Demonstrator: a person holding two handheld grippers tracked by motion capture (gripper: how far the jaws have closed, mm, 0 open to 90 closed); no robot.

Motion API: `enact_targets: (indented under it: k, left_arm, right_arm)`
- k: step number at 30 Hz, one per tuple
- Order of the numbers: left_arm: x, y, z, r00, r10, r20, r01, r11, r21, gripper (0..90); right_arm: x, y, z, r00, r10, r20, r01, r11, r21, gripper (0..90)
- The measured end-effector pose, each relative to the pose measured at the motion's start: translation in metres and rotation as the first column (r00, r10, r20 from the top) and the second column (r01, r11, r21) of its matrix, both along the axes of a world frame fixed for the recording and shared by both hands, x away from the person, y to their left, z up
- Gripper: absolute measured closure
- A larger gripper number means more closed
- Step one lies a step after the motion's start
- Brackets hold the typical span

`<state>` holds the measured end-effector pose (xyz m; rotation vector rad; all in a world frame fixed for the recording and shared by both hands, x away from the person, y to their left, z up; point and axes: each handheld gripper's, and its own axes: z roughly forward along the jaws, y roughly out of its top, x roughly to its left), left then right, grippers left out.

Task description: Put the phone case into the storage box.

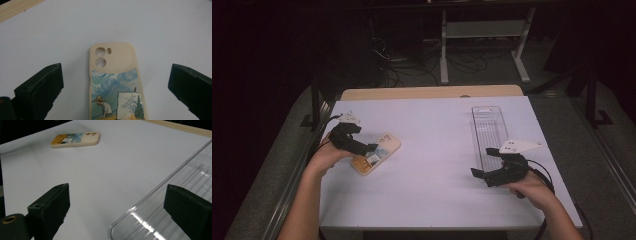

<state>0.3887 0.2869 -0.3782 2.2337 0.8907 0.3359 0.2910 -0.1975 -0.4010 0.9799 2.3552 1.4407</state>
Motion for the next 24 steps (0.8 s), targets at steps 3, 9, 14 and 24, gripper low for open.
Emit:
enact_targets:
  k: [3, 9, 14, 24]
  left_arm:
    - [-0.002, 0.0, -0.002, 0.9999, 0.009, -0.003, -0.01, 0.9999, -0.005, 0.0]
    - [-0.004, 0.001, -0.004, 0.9999, 0.011, -0.001, -0.011, 0.9999, 0.003, 0.0]
    - [-0.007, 0.001, -0.007, 0.9999, 0.012, -0.004, -0.012, 0.9999, 0.01, 0.0]
    - [-0.011, 0.001, -0.014, 0.9999, 0.012, -0.009, -0.012, 0.9998, 0.017, 0.0]
  right_arm:
    - [0.0, 0.0, 0.0, 1.0, 0.0, 0.001, 0.0, 1.0, -0.001, 6.2]
    - [0.0, 0.0, 0.0, 1.0, 0.0, 0.002, 0.0, 1.0, -0.001, 6.2]
    - [0.0, 0.0, 0.0, 1.0, 0.0, 0.002, 0.0, 1.0, -0.002, 6.2]
    - [0.0, 0.0, 0.0, 1.0, 0.0, 0.002, 0.0, 1.0, -0.002, 6.2]
